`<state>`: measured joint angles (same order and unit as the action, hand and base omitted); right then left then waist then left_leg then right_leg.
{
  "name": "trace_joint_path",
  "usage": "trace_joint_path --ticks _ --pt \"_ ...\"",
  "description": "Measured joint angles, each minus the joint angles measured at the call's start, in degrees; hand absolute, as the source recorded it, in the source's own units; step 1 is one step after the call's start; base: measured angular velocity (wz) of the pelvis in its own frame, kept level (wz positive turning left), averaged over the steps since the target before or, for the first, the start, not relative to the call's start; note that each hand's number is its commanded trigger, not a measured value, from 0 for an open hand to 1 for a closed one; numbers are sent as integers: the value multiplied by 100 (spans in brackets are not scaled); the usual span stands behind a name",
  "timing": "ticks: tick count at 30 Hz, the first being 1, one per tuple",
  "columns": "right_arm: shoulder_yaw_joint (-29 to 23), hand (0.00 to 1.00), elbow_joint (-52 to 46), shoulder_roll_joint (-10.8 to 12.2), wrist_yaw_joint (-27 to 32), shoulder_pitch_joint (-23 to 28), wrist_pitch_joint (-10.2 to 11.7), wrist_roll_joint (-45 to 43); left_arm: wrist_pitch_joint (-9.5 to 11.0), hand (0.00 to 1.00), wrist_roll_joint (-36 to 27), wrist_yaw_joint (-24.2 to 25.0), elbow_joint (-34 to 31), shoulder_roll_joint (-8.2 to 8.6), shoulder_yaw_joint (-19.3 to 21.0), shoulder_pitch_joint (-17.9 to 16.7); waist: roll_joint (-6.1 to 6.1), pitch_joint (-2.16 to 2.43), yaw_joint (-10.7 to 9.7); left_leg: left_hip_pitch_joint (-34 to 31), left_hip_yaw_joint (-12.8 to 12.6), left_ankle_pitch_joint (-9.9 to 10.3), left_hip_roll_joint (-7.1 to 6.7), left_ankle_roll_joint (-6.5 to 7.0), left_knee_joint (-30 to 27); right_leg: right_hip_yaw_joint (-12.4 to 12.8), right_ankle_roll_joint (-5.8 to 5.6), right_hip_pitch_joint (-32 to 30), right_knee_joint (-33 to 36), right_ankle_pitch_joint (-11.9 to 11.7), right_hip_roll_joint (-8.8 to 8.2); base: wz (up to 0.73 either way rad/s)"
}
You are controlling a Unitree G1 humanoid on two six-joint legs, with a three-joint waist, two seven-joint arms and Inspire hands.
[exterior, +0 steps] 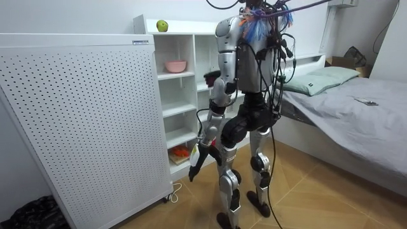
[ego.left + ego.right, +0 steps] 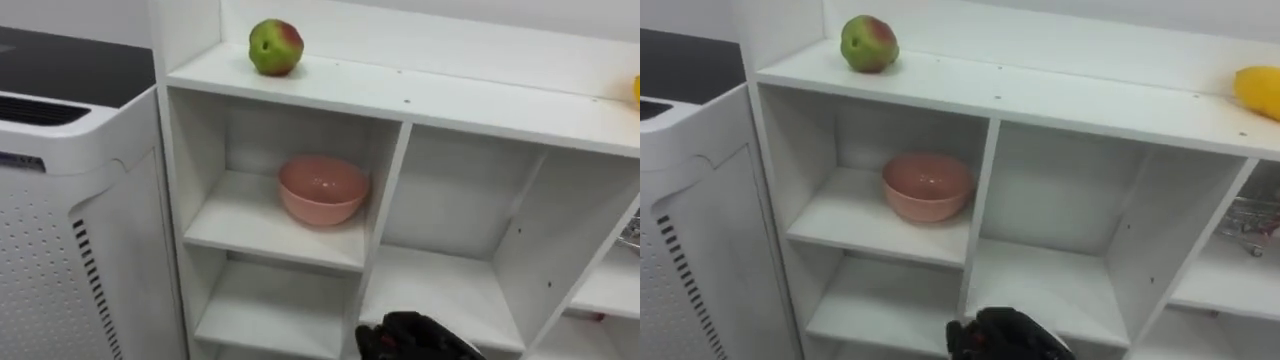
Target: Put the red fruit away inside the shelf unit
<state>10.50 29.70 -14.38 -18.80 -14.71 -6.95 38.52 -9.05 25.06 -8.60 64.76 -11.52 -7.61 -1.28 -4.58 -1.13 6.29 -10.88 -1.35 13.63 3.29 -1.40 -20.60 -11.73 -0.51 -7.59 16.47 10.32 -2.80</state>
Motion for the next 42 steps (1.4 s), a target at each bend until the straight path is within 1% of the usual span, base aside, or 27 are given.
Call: trace_joint_path --ticks 1,2,3,5,6,7,8,9,10,11,12,13,14,17,19,20,22,24,27,29,30,32,33,35,40,41,42 --pt "-3 100 195 4 61 -103 12 65 2 0 -51 -1 19 9 -56 58 24 -14 -5 -139 -20 -6 0 10 -75 1 0 -149 99 2 -14 7" --pt "-5 100 572 11 161 -294 28 281 44 0 -138 -9 66 20 -106 175 70 -46 -18 -394 -31 -17 -4 28 -218 -5 0 -426 281 3 -48 5" --pt "-13 100 762 28 210 -358 56 435 63 0 -245 -27 63 23 -130 223 81 -55 -19 -518 -34 -25 -9 41 -280 -14 1 -561 373 6 -66 9" --pt "-118 100 1256 183 440 -443 98 903 92 0 -751 -122 97 69 -160 339 103 -70 24 -947 -45 -49 -26 74 -443 3 6 -1012 616 17 -114 2" --pt "-142 100 1276 227 488 -444 99 964 97 0 -864 -131 119 83 -159 355 114 -77 25 -1073 -42 -48 -33 76 -505 2 14 -1140 697 32 -127 0" --pt "-209 100 1366 308 549 -458 105 1213 100 0 -1003 -142 185 122 -157 399 128 -89 22 -1329 -26 -45 -60 84 -649 -1 28 -1391 877 99 -171 8" --pt "-280 100 1539 354 604 -493 104 1583 107 0 -1081 -208 186 176 -158 392 156 -106 33 -1572 -2 -32 -88 101 -814 0 33 -1643 1094 176 -218 14" --pt "-307 100 1609 353 645 -508 104 1751 108 0 -1095 -232 178 198 -165 382 184 -120 41 -1689 11 -26 -95 108 -898 6 35 -1758 1196 206 -233 17" --pt "-368 100 1756 356 740 -593 103 2087 111 0 -1093 -261 131 209 -174 340 238 -149 46 -1937 27 -22 -100 112 -1041 15 50 -2002 1362 240 -252 10" --pt "-492 100 1852 354 849 -718 102 2256 100 0 -1086 -329 114 209 -183 303 267 -165 53 -2202 10 -42 -114 118 -1129 40 64 -2316 1495 258 -291 6" --pt "-589 100 1923 325 974 -822 115 2413 67 0 -1099 -398 106 209 -213 273 275 -164 60 -2425 -17 -107 -153 124 -1144 82 67 -2604 1632 271 -337 0" --pt "-651 100 1958 308 1030 -880 119 2466 55 0 -1117 -433 107 209 -231 256 287 -160 60 -2535 -17 -142 -169 123 -1146 87 69 -2735 1675 272 -359 5" --pt "-742 100 2081 269 1114 -1017 140 2601 35 0 -1161 -475 98 199 -332 237 295 -160 64 -2706 -33 -203 -203 125 -1150 103 86 -2961 1794 276 -411 3" --pt "-745 100 2356 89 1262 -1351 204 3135 32 0 -1209 -479 -89 209 -537 108 302 -159 183 -3005 -90 -251 -223 110 -1233 227 119 -3371 2016 279 -428 -5" --pt "-752 100 2354 2 1338 -1487 254 3566 37 0 -1261 -506 -215 203 -625 53 306 -156 196 -3153 -91 -290 -222 96 -1247 225 146 -3538 2066 279 -436 0" --pt "-757 100 2351 -38 1435 -1612 286 3822 40 0 -1390 -570 -249 203 -698 50 306 -156 195 -3239 -94 -302 -220 87 -1255 226 168 -3637 2101 267 -440 0" --pt "-794 100 2354 -85 1574 -1796 340 4071 52 0 -1558 -666 -250 209 -817 50 306 -156 199 -3309 -124 -303 -220 86 -1286 207 203 -3741 2173 274 -477 -2" --pt "-845 100 2366 -180 1674 -1950 341 4300 55 0 -1627 -741 -248 230 -838 51 307 -156 215 -3342 -161 -302 -222 85 -1293 219 219 -3805 2221 285 -498 -4" --pt "-1184 100 2551 -253 1794 -2312 391 4681 57 0 -1721 -748 -265 234 -843 51 324 -153 224 -3435 -183 -301 -221 86 -1311 250 219 -3916 2234 290 -492 0" --pt "-1364 100 2651 -441 1880 -2651 393 4945 57 0 -1874 -738 -341 244 -842 56 376 -153 236 -3588 -187 -303 -222 89 -1320 248 219 -4061 2256 289 -501 0" --pt "-1429 100 2651 -473 1882 -2709 402 4967 57 0 -1878 -736 -344 243 -843 56 383 -150 243 -3620 -193 -304 -224 90 -1323 250 219 -4095 2269 290 -507 0" --pt "-1529 100 2664 -625 1887 -2910 450 5133 55 0 -1952 -732 -358 242 -856 57 436 -150 274 -3706 -240 -305 -225 94 -1332 243 229 -4196 2323 303 -536 4" --pt "-1643 100 2663 -648 1891 -2945 457 5162 41 0 -1994 -732 -371 242 -903 57 480 -150 278 -3712 -300 -309 -220 107 -1370 228 231 -4200 2337 328 -562 10" --pt "-1762 100 2662 -675 1989 -2969 502 5304 40 0 -1995 -731 -433 248 -951 57 520 -149 331 -3717 -415 -301 -197 128 -1399 227 227 -4211 2379 367 -588 7" --pt "-1862 100 2653 -679 2330 -3228 679 5396 106 0 -1993 -754 -581 245 -950 57 578 -148 363 -3816 -473 -271 -203 171 -1500 263 211 -4335 2513 410 -626 0" --pt "-1866 0 2653 -685 2409 -3328 735 5434 120 0 -1993 -754 -581 246 -959 57 599 -147 366 -3841 -485 -267 -208 175 -1525 293 204 -4374 2545 415 -625 0" --pt "-1873 0 2653 -687 2446 -3384 762 5457 122 0 -1993 -754 -581 246 -960 57 610 -147 365 -3854 -489 -268 -210 175 -1530 300 203 -4389 2553 415 -626 0"
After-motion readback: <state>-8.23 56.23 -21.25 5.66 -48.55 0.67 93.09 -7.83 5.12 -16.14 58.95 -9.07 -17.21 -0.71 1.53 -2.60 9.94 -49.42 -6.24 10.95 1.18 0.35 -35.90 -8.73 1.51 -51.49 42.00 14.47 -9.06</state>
